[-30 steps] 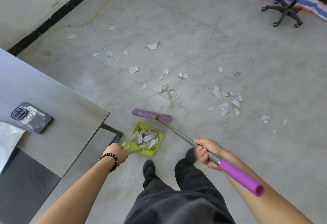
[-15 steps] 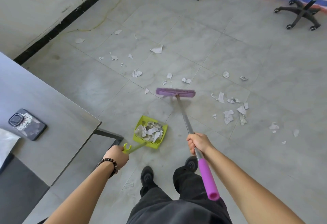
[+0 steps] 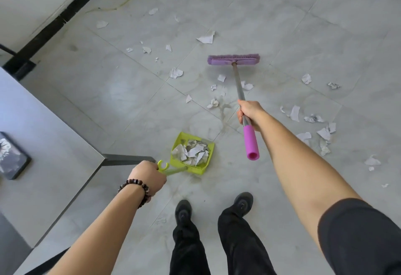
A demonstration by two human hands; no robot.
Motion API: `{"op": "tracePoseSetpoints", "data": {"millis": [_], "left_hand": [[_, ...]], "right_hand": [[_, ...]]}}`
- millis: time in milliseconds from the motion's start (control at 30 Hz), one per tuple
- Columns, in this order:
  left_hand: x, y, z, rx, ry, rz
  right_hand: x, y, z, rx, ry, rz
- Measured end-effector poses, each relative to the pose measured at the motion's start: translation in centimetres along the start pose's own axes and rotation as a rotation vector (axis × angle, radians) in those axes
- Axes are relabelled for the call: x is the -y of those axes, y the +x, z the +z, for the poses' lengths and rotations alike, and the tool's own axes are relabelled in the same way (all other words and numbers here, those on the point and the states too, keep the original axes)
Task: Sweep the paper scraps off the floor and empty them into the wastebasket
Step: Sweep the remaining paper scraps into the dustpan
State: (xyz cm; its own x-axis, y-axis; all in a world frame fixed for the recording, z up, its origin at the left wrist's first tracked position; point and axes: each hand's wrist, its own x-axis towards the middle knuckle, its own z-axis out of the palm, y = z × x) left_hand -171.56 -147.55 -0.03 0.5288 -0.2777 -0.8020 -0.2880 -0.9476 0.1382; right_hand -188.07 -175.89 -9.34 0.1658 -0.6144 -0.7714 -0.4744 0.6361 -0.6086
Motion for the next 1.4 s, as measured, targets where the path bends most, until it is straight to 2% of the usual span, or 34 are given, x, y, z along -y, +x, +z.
{"op": "tracePoseSetpoints", "data": {"millis": [100, 167, 233, 267, 367, 467, 600, 733, 900, 1033, 1167, 1267, 1400], "left_hand": [[-0.1, 0.3, 0.2, -0.004, 0.033, -0.007], [0.3, 0.6, 0.0, -0.001, 0.057, -0.003], [0.7, 1.1, -0.4, 0.003, 0.058, 0.001], [0.9, 1.3, -0.6, 0.013, 0.061, 0.006], [1.9, 1.8, -1.5, 0.043, 0.061, 0.006], [2.4, 2.0, -2.1, 0.066, 0.052, 0.013], [1.6, 2.1, -1.5, 0.058, 0.105, 0.072], [1.8, 2.4, -1.7, 0.059, 0.129, 0.061], [2.5, 2.0, -1.7, 0.076, 0.108, 0.05], [2.0, 2.1, -1.8, 0.115, 0.095, 0.059], [1.9, 2.1, -1.8, 0.116, 0.088, 0.054], [1.8, 1.8, -2.0, 0.076, 0.1, 0.076], [2.5, 1.2, -2.0, 0.101, 0.034, 0.043]], "right_hand": [[-2.9, 1.4, 1.9, 0.1, -0.1, 0.115], [-7.3, 0.6, 2.3, 0.204, -0.18, 0.285], [-12.4, -1.2, 0.9, 0.213, -0.295, 0.417], [-14.6, -2.3, -0.5, 0.159, -0.364, 0.418], [-17.9, -5.4, -5.0, -0.027, -0.579, 0.242], [-17.8, -7.4, -6.5, -0.044, -0.65, 0.148], [-14.7, -5.9, -3.5, -0.049, -0.741, 0.063], [-10.6, -2.7, 2.1, -0.02, -0.668, 0.048], [-9.6, -4.1, 5.1, 0.042, -0.444, 0.223], [-12.4, -10.6, 2.3, 0.093, -0.388, 0.376], [-14.8, -19.0, -3.1, 0.218, -0.199, 0.553], [-14.5, -22.9, -4.5, 0.234, -0.234, 0.51], [-12.7, -22.0, -2.3, 0.15, -0.423, 0.276]]}}
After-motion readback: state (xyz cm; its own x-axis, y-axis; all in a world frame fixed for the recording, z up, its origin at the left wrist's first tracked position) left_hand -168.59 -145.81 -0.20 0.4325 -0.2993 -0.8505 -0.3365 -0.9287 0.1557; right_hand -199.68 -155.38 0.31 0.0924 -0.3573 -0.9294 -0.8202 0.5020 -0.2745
